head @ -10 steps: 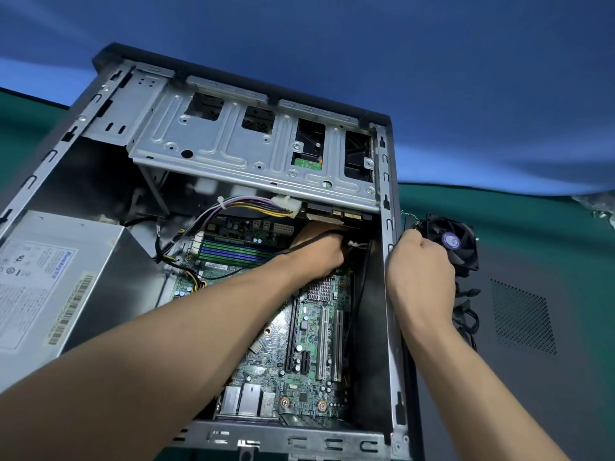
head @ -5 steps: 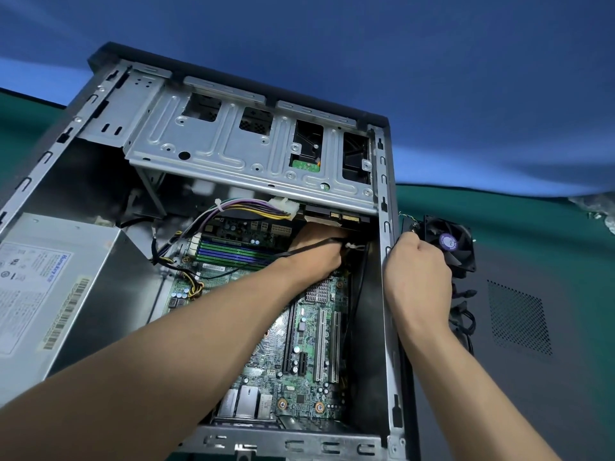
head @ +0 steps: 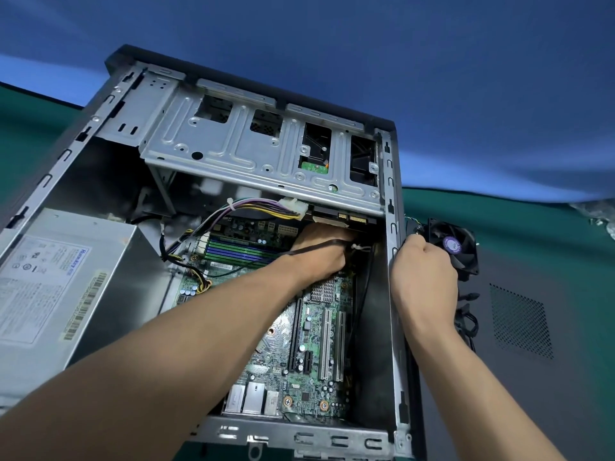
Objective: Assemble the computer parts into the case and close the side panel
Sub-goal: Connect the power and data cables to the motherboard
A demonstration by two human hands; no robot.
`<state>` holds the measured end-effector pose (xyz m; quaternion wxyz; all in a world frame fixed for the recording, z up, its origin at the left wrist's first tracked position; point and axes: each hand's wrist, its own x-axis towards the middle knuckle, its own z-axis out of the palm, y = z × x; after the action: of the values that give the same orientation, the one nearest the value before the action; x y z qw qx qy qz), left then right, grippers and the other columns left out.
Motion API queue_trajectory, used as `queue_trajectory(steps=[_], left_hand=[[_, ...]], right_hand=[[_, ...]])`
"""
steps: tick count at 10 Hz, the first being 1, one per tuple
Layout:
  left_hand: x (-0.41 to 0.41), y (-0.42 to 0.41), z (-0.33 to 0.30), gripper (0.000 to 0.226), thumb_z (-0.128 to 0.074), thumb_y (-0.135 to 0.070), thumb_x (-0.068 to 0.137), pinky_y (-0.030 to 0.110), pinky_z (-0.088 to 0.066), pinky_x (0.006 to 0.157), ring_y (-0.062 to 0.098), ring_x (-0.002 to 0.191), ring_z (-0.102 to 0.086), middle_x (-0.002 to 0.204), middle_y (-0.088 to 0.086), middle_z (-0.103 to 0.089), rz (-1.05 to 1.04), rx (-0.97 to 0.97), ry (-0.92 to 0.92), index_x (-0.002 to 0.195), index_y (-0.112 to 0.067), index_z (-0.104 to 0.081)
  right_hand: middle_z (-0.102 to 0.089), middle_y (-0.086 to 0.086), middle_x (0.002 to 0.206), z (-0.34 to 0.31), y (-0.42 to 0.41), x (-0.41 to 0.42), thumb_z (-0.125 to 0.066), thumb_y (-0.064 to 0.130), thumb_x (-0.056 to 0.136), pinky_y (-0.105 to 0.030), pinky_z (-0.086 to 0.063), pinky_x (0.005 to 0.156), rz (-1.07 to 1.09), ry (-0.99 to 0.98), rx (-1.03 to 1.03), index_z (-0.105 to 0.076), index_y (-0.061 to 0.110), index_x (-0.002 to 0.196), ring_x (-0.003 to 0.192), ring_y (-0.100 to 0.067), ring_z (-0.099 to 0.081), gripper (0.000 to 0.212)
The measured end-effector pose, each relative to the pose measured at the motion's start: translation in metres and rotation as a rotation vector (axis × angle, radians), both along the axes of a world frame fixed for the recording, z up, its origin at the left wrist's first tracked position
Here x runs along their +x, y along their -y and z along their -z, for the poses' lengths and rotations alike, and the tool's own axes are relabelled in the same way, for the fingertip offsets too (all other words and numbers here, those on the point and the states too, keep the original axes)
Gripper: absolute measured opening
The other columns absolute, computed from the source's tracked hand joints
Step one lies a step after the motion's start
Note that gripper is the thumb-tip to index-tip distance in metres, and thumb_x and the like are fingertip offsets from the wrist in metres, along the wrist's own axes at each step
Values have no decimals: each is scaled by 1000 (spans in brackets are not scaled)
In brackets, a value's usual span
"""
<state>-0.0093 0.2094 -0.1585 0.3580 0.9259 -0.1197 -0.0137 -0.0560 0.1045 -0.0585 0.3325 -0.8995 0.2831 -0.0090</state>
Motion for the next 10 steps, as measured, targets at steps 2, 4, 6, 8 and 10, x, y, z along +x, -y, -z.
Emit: queue_trajectory(steps=[2, 4, 6, 8, 10], left_hand=[[4, 1, 4, 24, -49, -6, 89, 27, -34, 74, 34, 96, -60, 107, 22, -65, -3, 14, -108, 105, 0, -67], [7, 1, 3, 23, -47, -11, 91, 32, -40, 73, 38, 91, -58, 102, 22, -64, 60, 93, -191, 99, -5, -67], [1, 4, -9, 21, -54, -6, 82, 27, -31, 59, 37, 74, -57, 81, 22, -65, -25, 81, -154, 61, -8, -60], [4, 5, -4, 19, -50, -13, 87, 27, -35, 63, 36, 81, -59, 93, 16, -68, 1, 120, -168, 86, -12, -69], [-10, -4, -12, 31, -39, -24, 97, 29, -37, 62, 31, 74, -54, 70, 4, -48, 106, 244, -265, 68, -14, -45]], right_hand=[[-51, -4, 68, 1, 2, 1, -27, 20, 96, -36, -27, 57, 15, -7, -4, -45, 10, 62, 62, -21, -43, 39], [-51, -4, 68, 2, 2, 1, -28, 20, 96, -35, -28, 54, 26, -9, 11, -44, 11, 61, 60, -16, -42, 39], [-53, -5, 74, 1, 2, 0, -27, 21, 96, -35, -30, 61, 23, -18, 21, -52, 7, 73, 72, -27, -48, 37], [-52, -9, 83, 0, 1, 3, -26, 21, 97, -34, -31, 67, 41, -37, 17, -57, 6, 83, 79, -30, -47, 37], [-42, -4, 72, -4, -2, 1, -27, 23, 98, -32, -29, 66, 69, -51, 0, -51, 10, 78, 73, -28, -43, 33]])
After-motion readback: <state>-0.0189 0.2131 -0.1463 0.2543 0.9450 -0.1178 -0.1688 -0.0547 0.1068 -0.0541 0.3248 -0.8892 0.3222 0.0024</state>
